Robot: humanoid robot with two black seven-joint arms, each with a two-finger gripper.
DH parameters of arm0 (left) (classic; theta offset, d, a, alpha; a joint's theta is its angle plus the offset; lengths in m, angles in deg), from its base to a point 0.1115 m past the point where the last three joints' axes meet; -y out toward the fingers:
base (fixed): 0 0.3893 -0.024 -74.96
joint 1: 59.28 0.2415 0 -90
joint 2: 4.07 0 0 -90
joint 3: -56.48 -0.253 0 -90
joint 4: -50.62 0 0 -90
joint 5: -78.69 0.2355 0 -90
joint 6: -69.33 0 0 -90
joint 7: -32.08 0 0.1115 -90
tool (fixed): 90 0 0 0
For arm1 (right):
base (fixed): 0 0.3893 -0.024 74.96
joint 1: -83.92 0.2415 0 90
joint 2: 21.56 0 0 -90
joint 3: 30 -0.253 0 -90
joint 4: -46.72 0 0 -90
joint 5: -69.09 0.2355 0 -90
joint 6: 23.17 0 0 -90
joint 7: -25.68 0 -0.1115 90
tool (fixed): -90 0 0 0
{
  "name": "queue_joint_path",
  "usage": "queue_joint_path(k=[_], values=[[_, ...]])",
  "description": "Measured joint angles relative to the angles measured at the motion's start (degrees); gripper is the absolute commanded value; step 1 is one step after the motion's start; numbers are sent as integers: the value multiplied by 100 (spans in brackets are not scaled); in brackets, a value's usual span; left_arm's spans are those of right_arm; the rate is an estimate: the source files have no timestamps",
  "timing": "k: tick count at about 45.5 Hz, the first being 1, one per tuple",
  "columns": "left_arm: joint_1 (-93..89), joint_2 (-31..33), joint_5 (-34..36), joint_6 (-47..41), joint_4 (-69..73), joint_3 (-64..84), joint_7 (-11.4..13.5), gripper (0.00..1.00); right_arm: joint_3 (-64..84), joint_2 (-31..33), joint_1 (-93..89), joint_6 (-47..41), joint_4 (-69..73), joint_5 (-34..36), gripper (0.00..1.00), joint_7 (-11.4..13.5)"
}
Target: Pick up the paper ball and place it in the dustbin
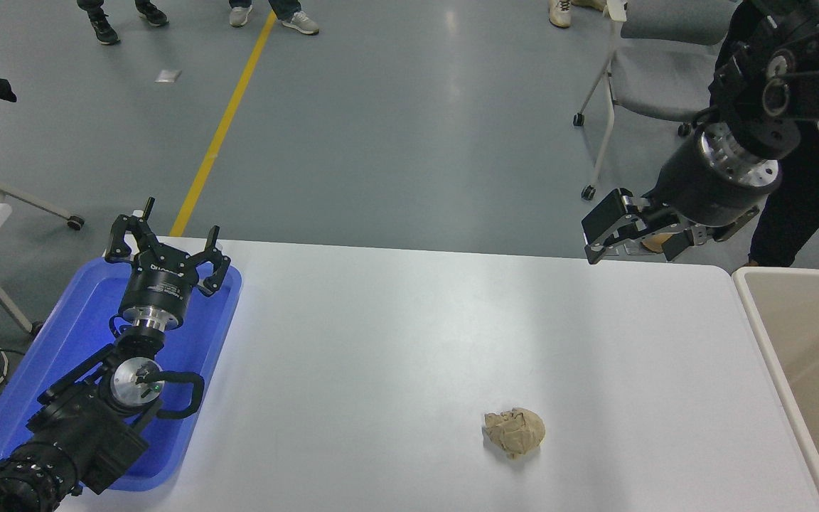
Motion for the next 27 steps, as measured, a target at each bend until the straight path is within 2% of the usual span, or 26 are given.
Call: queue_joint_path(k=[27], values=[[1,0,1,2,0,0,9,100,-7,20,-61,6,-107,1,100,0]])
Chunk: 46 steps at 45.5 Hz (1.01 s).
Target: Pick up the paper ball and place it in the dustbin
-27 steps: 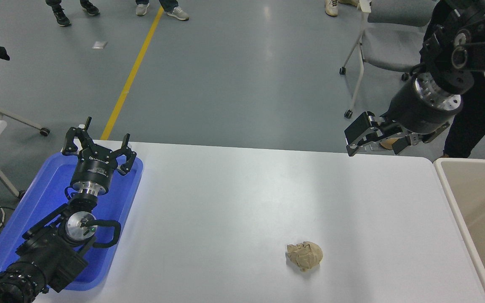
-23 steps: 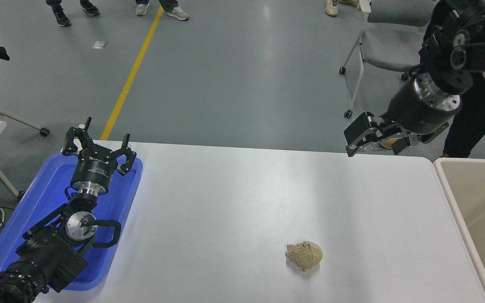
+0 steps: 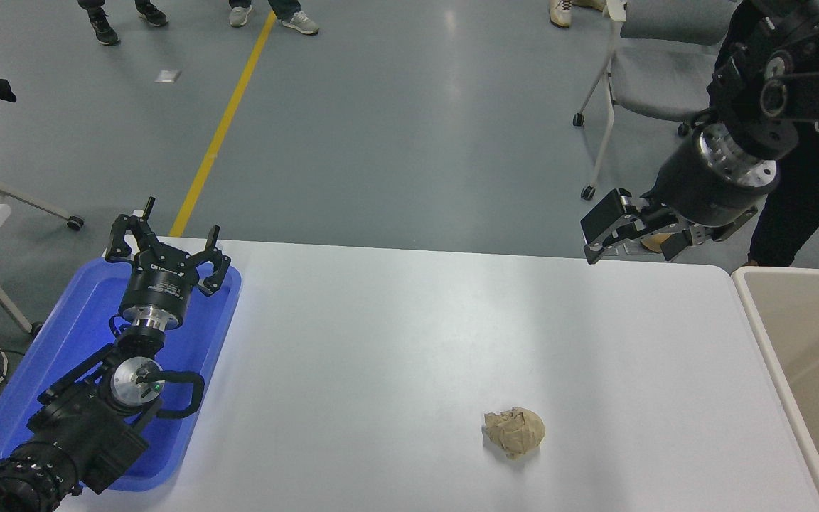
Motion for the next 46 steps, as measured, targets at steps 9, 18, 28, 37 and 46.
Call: queue_joint_path(k=[9,18,28,37,46], values=[[1,0,0,0,0,0,0,100,23,10,-89,0,-106,0,100,0],[1,0,0,0,0,0,0,100,57,15,-159,-1,-182,0,100,0],[1,0,0,0,0,0,0,100,39,16,-234,-2,-289,0,100,0],[1,0,0,0,0,0,0,100,13,13,-347,3,-446,-4,100,-1],[1,0,0,0,0,0,0,100,-10,1,-385,8,-538,-4,100,-12]])
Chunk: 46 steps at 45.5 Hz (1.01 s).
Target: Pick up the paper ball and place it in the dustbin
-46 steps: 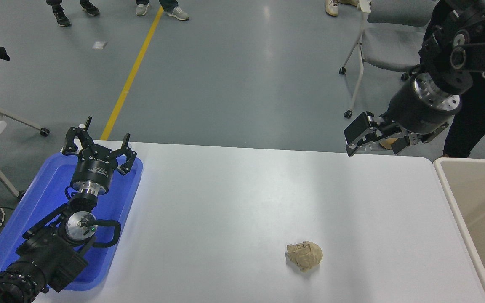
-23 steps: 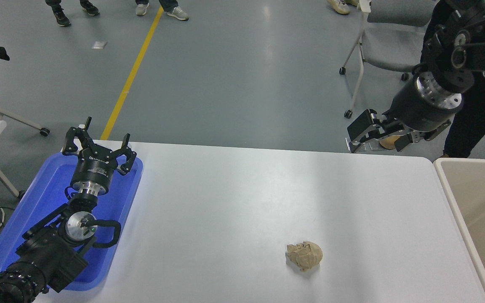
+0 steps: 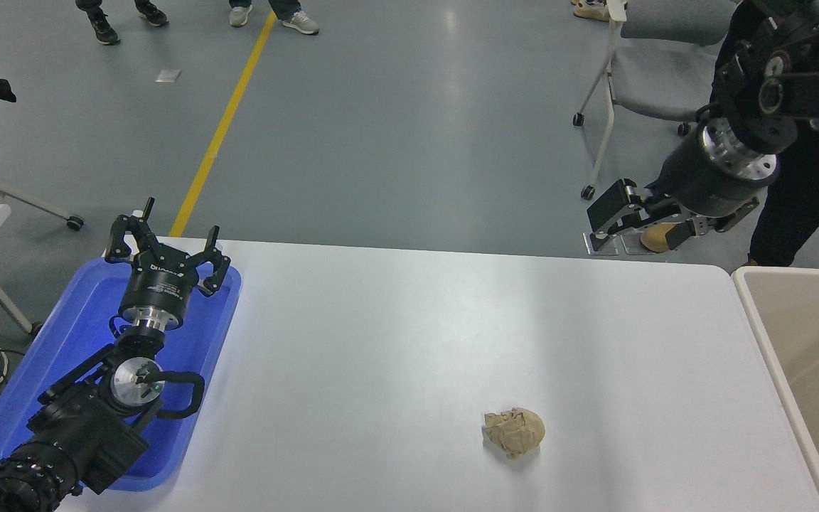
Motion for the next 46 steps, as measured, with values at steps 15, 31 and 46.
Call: queue_joint_path(k=[15,31,46], values=[[0,0,-1,0,0,0,0,100,30,-14,-11,-6,-23,-3,100,-5],[0,0,-1,-2,0,0,0,100,28,-151,-418,95,18,-6,100,-5],[0,0,1,-2,0,0,0,100,-32,-468,-1010,744,89,-2,100,1]])
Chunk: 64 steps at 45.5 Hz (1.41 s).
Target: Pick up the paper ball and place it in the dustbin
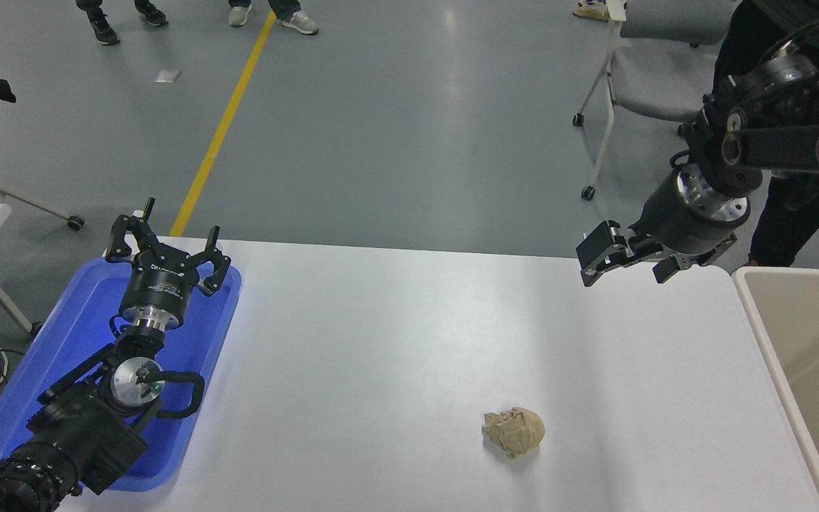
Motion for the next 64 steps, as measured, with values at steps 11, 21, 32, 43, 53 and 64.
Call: queue_joint_path(k=[11,21,32,43,53,64], values=[[0,0,0,0,0,0,0,100,-42,-357,-536,501,11,219,100,2],[0,0,0,0,0,0,0,100,-107,-621,-1106,948,-15,459,100,3],[0,0,-1,0,0,0,0,100,-251,-726,-1668,1317,-32,542,100,7],[0,0,-1,1,0,0,0,100,-409,-749,-2017,1537,-38,575,100,6],[0,0,-1,1,0,0,0,100,-560,-722,-2231,1662,-42,606,100,4],[0,0,-1,1,0,0,0,100,-737,-626,-2468,1936,-71,684,100,3]])
